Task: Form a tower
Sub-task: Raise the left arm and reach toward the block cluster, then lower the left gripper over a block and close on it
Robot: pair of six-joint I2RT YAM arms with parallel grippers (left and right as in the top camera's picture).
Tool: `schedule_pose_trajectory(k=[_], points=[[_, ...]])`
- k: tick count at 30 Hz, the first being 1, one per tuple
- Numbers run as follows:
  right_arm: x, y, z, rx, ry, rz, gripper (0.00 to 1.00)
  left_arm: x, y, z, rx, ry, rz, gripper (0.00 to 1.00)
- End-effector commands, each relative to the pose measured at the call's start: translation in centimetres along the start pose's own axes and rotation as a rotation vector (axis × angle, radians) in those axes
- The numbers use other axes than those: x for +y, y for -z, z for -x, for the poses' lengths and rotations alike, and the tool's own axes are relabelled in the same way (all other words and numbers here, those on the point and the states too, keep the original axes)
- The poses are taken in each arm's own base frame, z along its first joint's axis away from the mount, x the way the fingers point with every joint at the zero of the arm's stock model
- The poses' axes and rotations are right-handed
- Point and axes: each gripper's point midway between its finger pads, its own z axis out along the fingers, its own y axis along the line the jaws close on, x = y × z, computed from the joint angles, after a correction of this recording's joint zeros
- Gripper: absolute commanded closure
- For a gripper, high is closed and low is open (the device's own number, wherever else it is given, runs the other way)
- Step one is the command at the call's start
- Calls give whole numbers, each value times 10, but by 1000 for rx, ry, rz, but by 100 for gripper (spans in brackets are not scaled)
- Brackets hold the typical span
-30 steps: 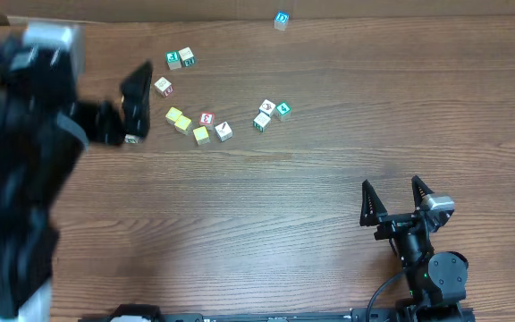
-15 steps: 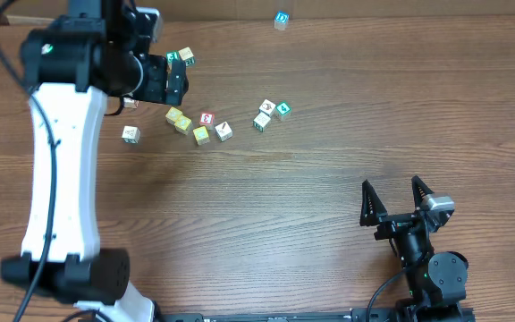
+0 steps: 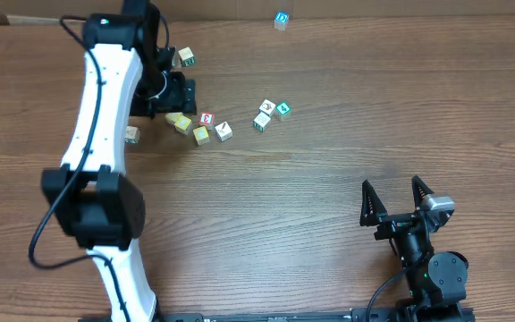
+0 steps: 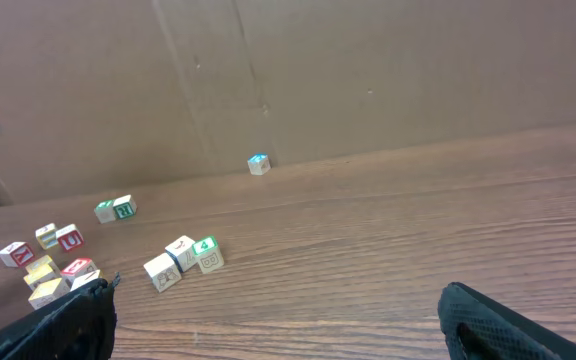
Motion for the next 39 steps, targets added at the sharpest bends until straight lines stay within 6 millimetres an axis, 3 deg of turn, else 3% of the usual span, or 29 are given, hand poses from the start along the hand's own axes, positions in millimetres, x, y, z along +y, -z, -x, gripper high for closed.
schedule_pose_trajectory(k=[1,7,12,20,24,30,39], points=[[-1,0,-1,-8,-5,-1,0,13,-19,11,6,136,75,10],[-1,0,-1,-8,-5,-1,0,30,-52,29,-21,362,161,15],[-1,0,-1,-8,-5,-1,0,34,-73,51,-76,465,148,31],[-1,0,-1,-8,-5,0,0,39,-84,68,-138,591,130,33],[-1,0,-1,-8,-5,0,0,43,-87,68,-143,600,150,41],[-1,0,-1,-8,-5,-1,0,51,-102,64,-153,636,201,38],[-1,0,-1,-8,-5,-1,0,50,-126,55,-124,636,188,44]])
